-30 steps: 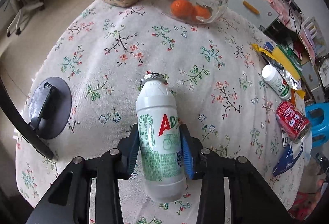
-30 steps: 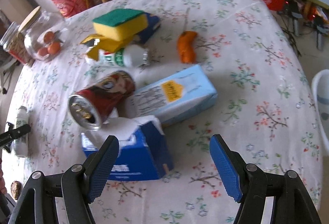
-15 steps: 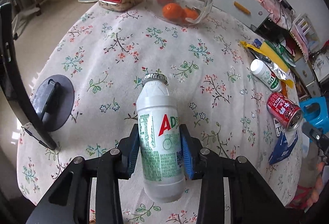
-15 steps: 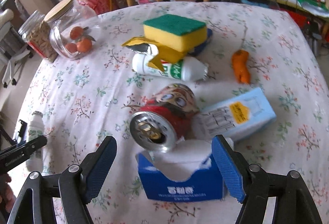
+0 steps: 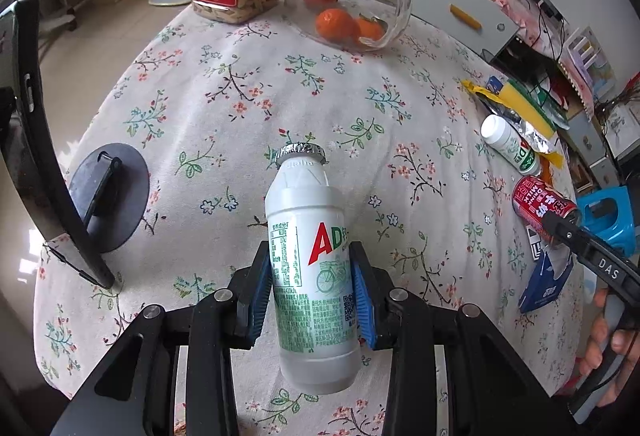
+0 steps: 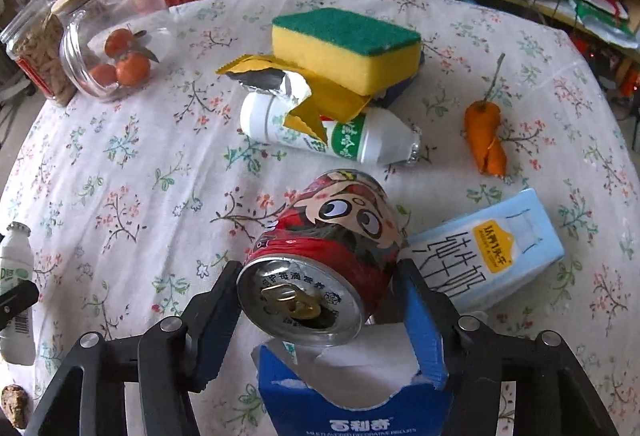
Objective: Collect trash
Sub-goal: 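Grasp the white yogurt bottle with the left tool while the right tool grasps the red can, then carry the bottle and can over the white bin and release both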
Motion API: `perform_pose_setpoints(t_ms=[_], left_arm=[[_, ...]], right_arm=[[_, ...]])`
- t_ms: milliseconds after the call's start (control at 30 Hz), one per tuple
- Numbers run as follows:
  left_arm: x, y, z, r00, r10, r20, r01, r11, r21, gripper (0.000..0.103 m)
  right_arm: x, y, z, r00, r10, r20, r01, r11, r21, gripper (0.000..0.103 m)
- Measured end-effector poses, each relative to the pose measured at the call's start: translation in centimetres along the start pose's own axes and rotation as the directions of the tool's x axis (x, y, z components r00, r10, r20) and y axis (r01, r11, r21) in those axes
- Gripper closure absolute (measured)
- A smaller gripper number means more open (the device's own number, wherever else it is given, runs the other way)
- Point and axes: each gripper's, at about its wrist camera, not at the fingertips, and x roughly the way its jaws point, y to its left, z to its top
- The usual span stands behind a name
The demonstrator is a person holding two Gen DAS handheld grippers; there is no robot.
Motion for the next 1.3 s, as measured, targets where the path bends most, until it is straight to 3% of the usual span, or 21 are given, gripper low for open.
perform_pose_setpoints(t_ms=[300, 600, 1000, 1300], left_arm=[[-0.8, -0.4, 0.1, 1.000, -0.019, 0.017, 0.019, 1.000, 0.001, 0.064], [-2.4, -3.6, 0.3, 0.997, -0.063, 0.054, 0.061, 0.997, 0.046, 0.064], [-3.4, -11.3, 0.4, 0.988, -0.143, 0.063, 0.133, 0.981, 0.140, 0.064], [-2.9, -19.6, -1.5, 0.979, -0.204, 0.021, 0.192, 0.949, 0.251, 0.064]], right_arm=[[-1.6, 0.2, 0.2, 0.998, 0.043, 0.038, -0.042, 0.999, -0.017, 0.039], [-5.3, -3.6, 0.8, 0.990, 0.082, 0.114, -0.089, 0.994, 0.061, 0.039], [-10.5, -14.9, -0.8, 0.981, 0.029, 0.192, -0.080, 0.961, 0.263, 0.039], [-13.2, -25.2, -4.0, 0.980, -0.045, 0.192, -0.044, 0.898, 0.438, 0.039]])
